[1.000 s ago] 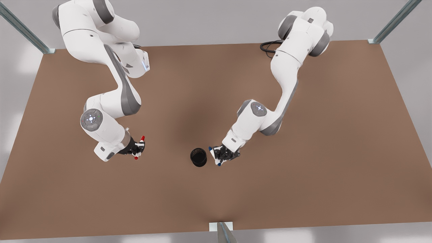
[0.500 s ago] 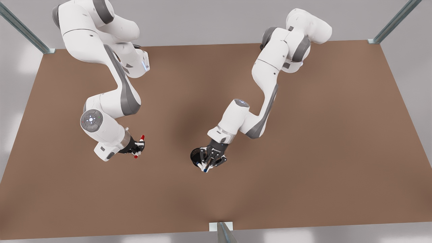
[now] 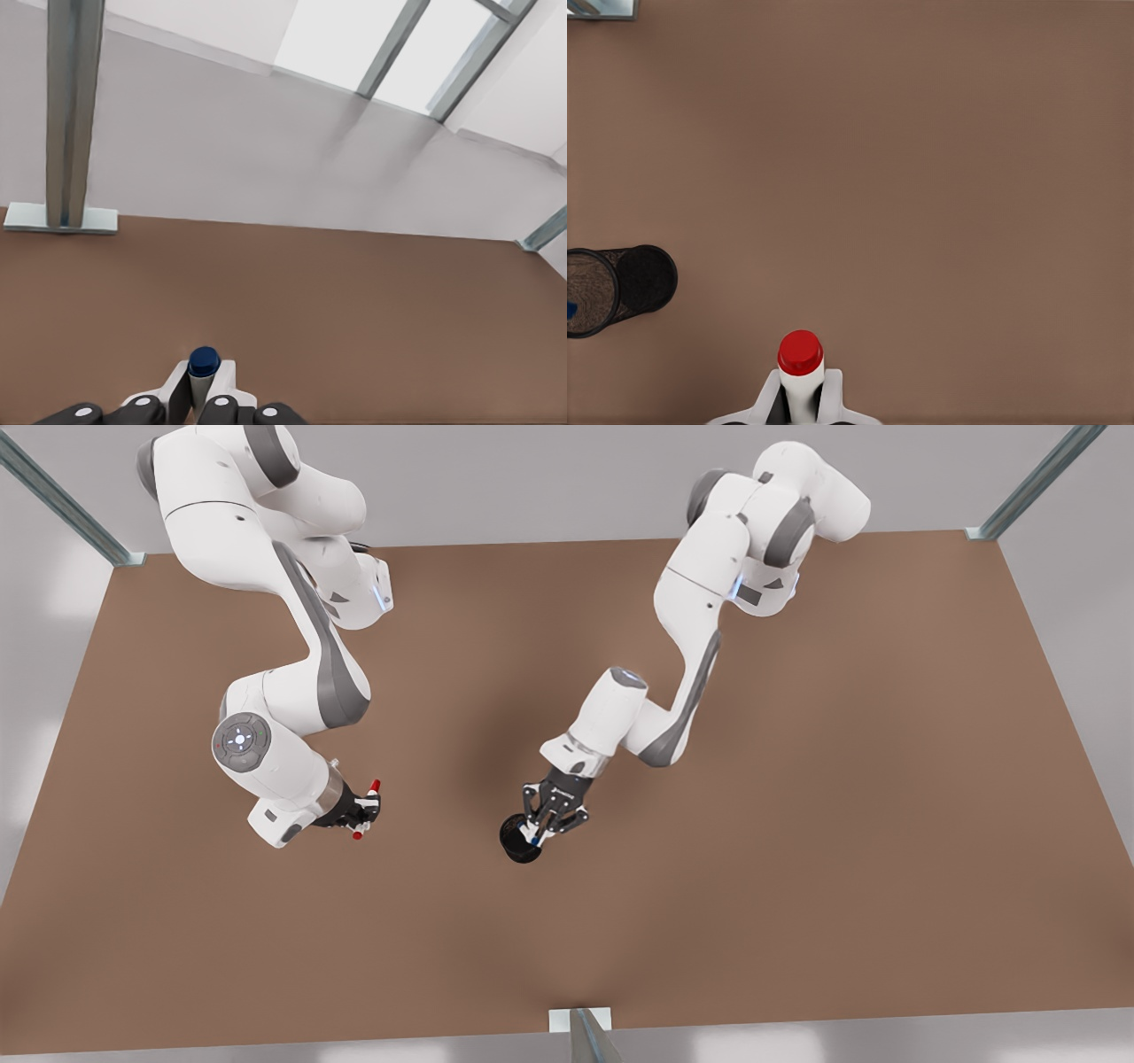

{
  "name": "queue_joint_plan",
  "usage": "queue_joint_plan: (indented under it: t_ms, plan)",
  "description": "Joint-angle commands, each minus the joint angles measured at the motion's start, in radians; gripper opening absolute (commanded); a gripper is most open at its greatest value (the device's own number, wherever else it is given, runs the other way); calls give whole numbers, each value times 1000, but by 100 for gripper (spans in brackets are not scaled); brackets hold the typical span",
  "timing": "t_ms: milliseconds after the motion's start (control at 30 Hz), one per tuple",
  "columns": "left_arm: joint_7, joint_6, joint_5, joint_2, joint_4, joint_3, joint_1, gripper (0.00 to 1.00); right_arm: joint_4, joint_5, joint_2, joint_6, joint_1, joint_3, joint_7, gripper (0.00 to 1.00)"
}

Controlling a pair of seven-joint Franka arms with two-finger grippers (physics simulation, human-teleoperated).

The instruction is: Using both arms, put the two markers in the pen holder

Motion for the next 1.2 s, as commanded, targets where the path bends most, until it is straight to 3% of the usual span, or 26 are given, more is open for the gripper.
queue_joint_plan:
  t_ms: [0,100,133,167,233,267,300,367,400,433,500,567,633,733,1167]
  plan:
    - [46,30,4,13,6,0,1,25,1,-3,-1,-2,0,0,8,29]
    - [60,71,10,36,3,8,-6,28,1,-3,-1,-2,0,0,8,29]
    - [61,71,11,36,5,11,-6,81,1,-3,-1,-4,0,0,8,29]
    - [71,71,16,36,5,35,-32,100,1,-3,-1,-4,0,0,8,29]
    - [89,37,17,33,0,257,-211,100,1,-3,-1,-4,0,0,8,29]
    - [114,-70,-1,-4,5,305,-239,100,1,-3,-1,-4,0,0,8,29]
    - [118,-226,-2,-86,5,254,-169,100,1,-3,-1,-1,2,0,8,29]
    - [278,-812,-29,-160,126,-463,641,100,23,-37,5,38,44,2,21,29]
    - [311,-1013,20,-186,132,-497,769,100,77,-56,28,36,92,2,89,29]
    - [327,-1249,211,-263,132,-439,817,100,99,-83,51,38,153,2,165,29]
    - [451,-1540,237,-392,146,-445,893,100,223,-137,140,42,256,2,297,29]
    - [453,-1627,206,-508,138,-393,869,100,363,-158,257,85,293,-3,333,29]
    - [497,-1650,91,-718,-66,-149,688,100,364,-163,307,243,296,-12,332,29]
    - [526,-1667,82,-689,-27,-149,699,100,336,-178,316,455,305,-12,386,29]
    - [522,-1681,76,-673,16,-150,709,100,212,-214,316,608,348,-12,413,29]
